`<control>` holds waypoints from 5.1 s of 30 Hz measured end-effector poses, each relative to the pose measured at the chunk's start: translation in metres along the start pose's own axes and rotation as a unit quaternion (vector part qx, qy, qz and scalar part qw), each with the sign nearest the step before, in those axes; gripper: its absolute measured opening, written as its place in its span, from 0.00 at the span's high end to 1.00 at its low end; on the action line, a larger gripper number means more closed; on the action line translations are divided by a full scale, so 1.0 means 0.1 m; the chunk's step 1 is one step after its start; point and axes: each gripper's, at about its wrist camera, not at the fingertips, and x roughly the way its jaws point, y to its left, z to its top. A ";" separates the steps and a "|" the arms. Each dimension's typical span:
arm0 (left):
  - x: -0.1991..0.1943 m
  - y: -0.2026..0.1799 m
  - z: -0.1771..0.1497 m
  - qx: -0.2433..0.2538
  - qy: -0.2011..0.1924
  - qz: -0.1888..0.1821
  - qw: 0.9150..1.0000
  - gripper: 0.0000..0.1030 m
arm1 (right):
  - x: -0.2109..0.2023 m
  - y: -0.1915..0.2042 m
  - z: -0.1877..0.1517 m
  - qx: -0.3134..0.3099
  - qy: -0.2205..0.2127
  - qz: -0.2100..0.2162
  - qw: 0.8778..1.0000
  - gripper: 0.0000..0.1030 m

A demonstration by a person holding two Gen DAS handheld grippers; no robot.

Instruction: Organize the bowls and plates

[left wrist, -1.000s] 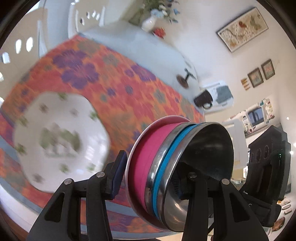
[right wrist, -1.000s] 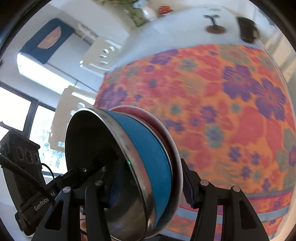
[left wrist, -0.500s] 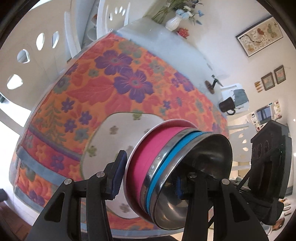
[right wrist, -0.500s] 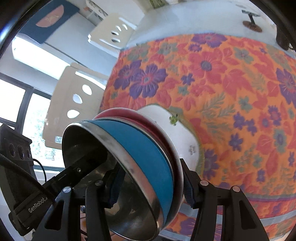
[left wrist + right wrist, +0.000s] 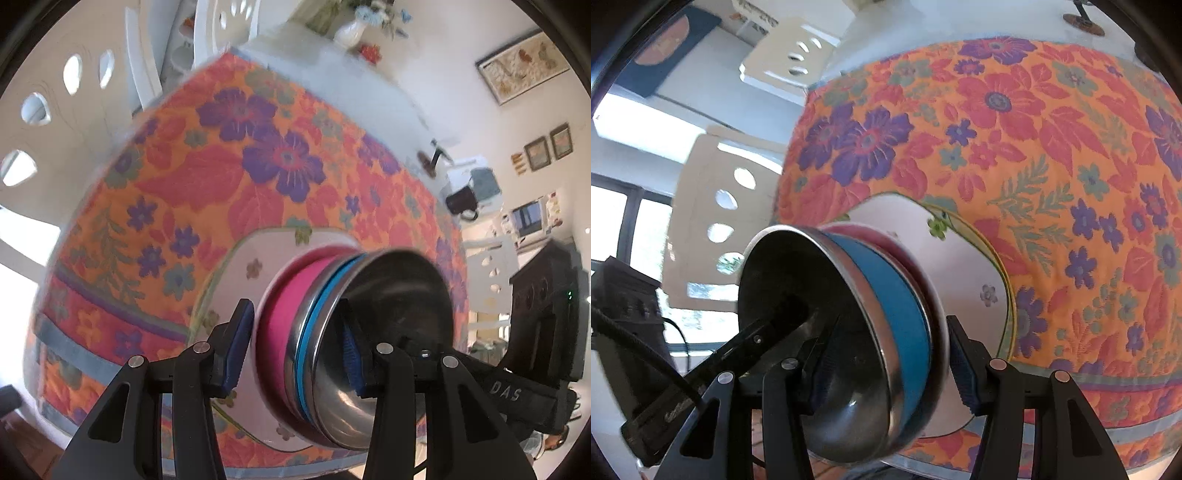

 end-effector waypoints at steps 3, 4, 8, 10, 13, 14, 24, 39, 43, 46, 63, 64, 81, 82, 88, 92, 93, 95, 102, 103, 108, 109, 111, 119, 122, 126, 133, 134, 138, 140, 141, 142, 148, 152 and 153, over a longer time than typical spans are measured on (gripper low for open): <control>-0.24 -0.04 0.05 0.025 -0.029 -0.002 0.999 0.59 | -0.25 0.00 -0.01 -0.011 -0.043 0.018 0.999 0.48; -0.30 -0.05 0.05 0.032 -0.039 -0.002 0.999 0.59 | -0.37 0.01 -0.02 -0.020 -0.062 0.027 0.998 0.48; -0.64 -0.19 -0.02 0.076 -0.077 -0.001 0.994 0.58 | -0.83 0.14 -0.15 -0.070 -0.136 0.019 0.988 0.42; -0.78 -0.28 -0.10 0.086 -0.099 0.003 0.991 0.56 | -1.00 0.24 -0.24 -0.094 -0.160 0.005 0.983 0.42; -0.95 -0.42 -0.25 0.095 -0.147 0.053 0.983 0.52 | -1.09 0.36 -0.36 -0.119 -0.176 -0.022 0.977 0.42; -1.01 -0.51 -0.32 0.099 -0.177 0.099 0.974 0.52 | -1.11 0.39 -0.39 -0.127 -0.179 -0.032 0.975 0.42; -1.57 -0.99 -0.92 0.090 -0.286 0.200 0.933 0.21 | -1.34 0.39 -0.77 -0.179 -0.176 -0.059 0.966 0.34; -2.34 -0.82 -1.62 -0.001 -0.338 0.298 0.893 0.12 | -1.28 0.74 -0.99 -0.269 -0.145 -0.011 0.952 0.33; -2.31 -0.83 -1.59 0.001 -0.341 0.298 0.892 0.08 | -1.30 0.79 -1.05 -0.279 -0.149 -0.024 0.948 0.33; -2.27 -0.86 -1.54 0.017 -0.342 0.291 0.893 0.08 | -1.35 0.75 -1.08 -0.274 -0.157 -0.040 0.948 0.33; -2.05 -1.20 -1.17 0.122 -0.328 0.260 0.900 0.04 | -1.49 0.26 -0.96 -0.108 -0.163 -0.097 0.976 0.33; -2.04 -1.22 -1.16 0.126 -0.329 0.254 0.901 0.03 | -1.42 0.24 -0.96 -0.098 -0.143 -0.109 0.979 0.33; -1.58 -1.80 -0.76 0.251 -0.297 0.169 0.906 0.00 | -1.85 -0.12 -1.27 -0.017 -0.224 -0.220 0.949 0.33; -1.56 -1.82 -0.75 0.256 -0.296 0.175 0.904 0.00 | -1.86 -0.15 -1.27 -0.012 -0.226 -0.223 0.948 0.33; -1.47 -1.83 -0.76 0.279 -0.289 0.207 0.892 0.00 | -1.82 -0.31 -1.20 0.017 -0.225 -0.256 0.940 0.33; -1.38 -1.82 -0.70 0.280 -0.270 0.212 0.897 0.00 | -1.83 -0.31 -1.08 0.011 -0.227 -0.249 0.941 0.32; -1.34 -1.81 -0.67 0.275 -0.263 0.220 0.898 0.00 | -1.81 -0.31 -1.04 0.007 -0.224 -0.249 0.942 0.29; -1.26 -1.81 -0.64 0.267 -0.251 0.228 0.902 0.00 | -1.73 -0.33 -0.94 0.002 -0.203 -0.254 0.946 0.29; -0.96 -2.11 -0.60 0.249 -0.236 0.255 0.904 0.00 | -1.63 -0.51 -0.70 -0.038 -0.190 -0.264 0.945 0.29; -0.88 -2.19 -0.60 0.248 -0.231 0.258 0.905 0.00 | -1.63 -0.61 -0.65 -0.038 -0.186 -0.259 0.947 0.29; -0.46 -2.68 -0.62 0.230 -0.216 0.277 0.908 0.00 | -1.74 -1.08 -0.42 -0.068 -0.169 -0.251 0.950 0.29; -0.37 -2.77 -0.62 0.224 -0.210 0.273 0.912 0.00 | -1.78 -1.19 -0.37 -0.075 -0.167 -0.248 0.951 0.29; -0.18 -2.94 -0.62 0.211 -0.206 0.265 0.918 0.00 | -1.84 -1.40 -0.27 -0.080 -0.163 -0.248 0.952 0.29; 0.33 -3.41 -0.57 0.238 -0.181 0.263 0.917 0.00 | -1.95 -1.99 0.08 -0.065 -0.149 -0.243 0.956 0.29; 0.48 -3.47 -0.50 0.237 -0.171 0.259 0.921 0.00 | -1.98 -2.09 0.14 -0.057 -0.148 -0.252 0.955 0.29; 0.53 -3.54 -0.45 0.240 -0.167 0.258 0.921 0.00 | -2.02 -2.17 0.20 -0.048 -0.147 -0.254 0.955 0.29; 0.61 -3.56 -0.40 0.240 -0.152 0.256 0.924 0.00 | -2.08 -2.23 0.19 -0.029 -0.151 -0.251 0.956 0.29; 0.62 -3.55 -0.40 0.241 -0.151 0.257 0.924 0.00 | -2.07 -2.25 0.18 -0.021 -0.148 -0.246 0.958 0.29; 0.67 -3.48 -0.40 0.229 -0.136 0.249 0.931 0.00 | -2.06 -2.26 0.17 -0.016 -0.152 -0.247 0.957 0.29; 0.68 -3.45 -0.44 0.226 -0.128 0.246 0.934 0.00 | -2.05 -2.25 0.17 -0.018 -0.152 -0.247 0.957 0.29; 0.67 -3.44 -0.47 0.228 -0.127 0.246 0.934 0.00 | -2.05 -2.24 0.16 -0.018 -0.151 -0.246 0.957 0.29; 0.65 -3.44 -0.50 0.229 -0.128 0.245 0.933 0.00 | -2.05 -2.23 0.15 -0.018 -0.151 -0.246 0.957 0.29; 0.45 -3.41 -0.63 0.248 -0.146 0.244 0.926 0.00 | -2.20 -2.09 0.03 0.001 -0.175 -0.243 0.954 0.29; 0.14 -3.51 -0.70 0.266 -0.175 0.251 0.914 0.00 | -2.34 -2.03 -0.13 0.026 -0.202 -0.257 0.945 0.29; 0.07 -3.52 -0.70 0.270 -0.184 0.251 0.911 0.00 | -2.39 -2.02 -0.20 0.034 -0.214 -0.262 0.940 0.29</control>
